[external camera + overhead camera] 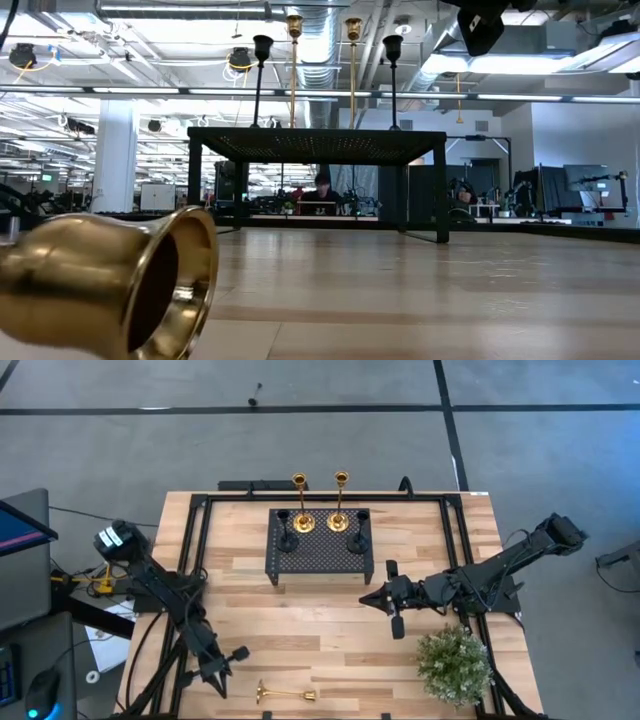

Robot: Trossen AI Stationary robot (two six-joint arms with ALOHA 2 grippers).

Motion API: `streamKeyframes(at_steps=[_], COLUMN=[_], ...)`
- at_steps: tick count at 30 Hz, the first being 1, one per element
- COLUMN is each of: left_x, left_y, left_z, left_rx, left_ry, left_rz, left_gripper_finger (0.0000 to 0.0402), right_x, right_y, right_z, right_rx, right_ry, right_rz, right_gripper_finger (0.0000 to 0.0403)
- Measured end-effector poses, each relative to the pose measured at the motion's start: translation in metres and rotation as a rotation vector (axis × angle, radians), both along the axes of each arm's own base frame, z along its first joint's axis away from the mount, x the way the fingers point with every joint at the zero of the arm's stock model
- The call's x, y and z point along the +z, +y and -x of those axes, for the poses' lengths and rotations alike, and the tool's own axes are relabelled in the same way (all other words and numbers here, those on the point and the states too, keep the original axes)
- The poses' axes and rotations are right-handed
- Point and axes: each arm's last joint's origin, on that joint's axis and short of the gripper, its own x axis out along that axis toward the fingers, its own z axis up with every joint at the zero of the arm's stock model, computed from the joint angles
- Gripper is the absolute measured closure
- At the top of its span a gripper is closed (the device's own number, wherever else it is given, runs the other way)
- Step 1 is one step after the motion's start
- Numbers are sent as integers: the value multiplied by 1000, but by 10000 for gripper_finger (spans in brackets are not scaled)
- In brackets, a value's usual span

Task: Pick & Place candle stick holders
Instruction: Put the gold candle holder on the shelf

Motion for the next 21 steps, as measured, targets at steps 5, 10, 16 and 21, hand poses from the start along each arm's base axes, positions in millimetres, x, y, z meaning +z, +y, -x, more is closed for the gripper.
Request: streamKeyframes(at_steps=[5,10,16,21], left_x=[10,16,21,36], left_y=[4,9,11,6], left_z=[-1,-5,-9,-14], left_rx=[124,344,502,509], left_ry=[-28,-18,25,-22], left_rz=[43,104,190,218], left_gripper_finger=[398,397,398,398], right_x=[0,0,0,0], right_y=[0,0,1,1], right_z=[0,0,0,0], right_rx=[1,3,6,32], right_ry=[1,2,2,4], right_rz=[0,0,0,-5], right_gripper_finger=[403,403,403,403])
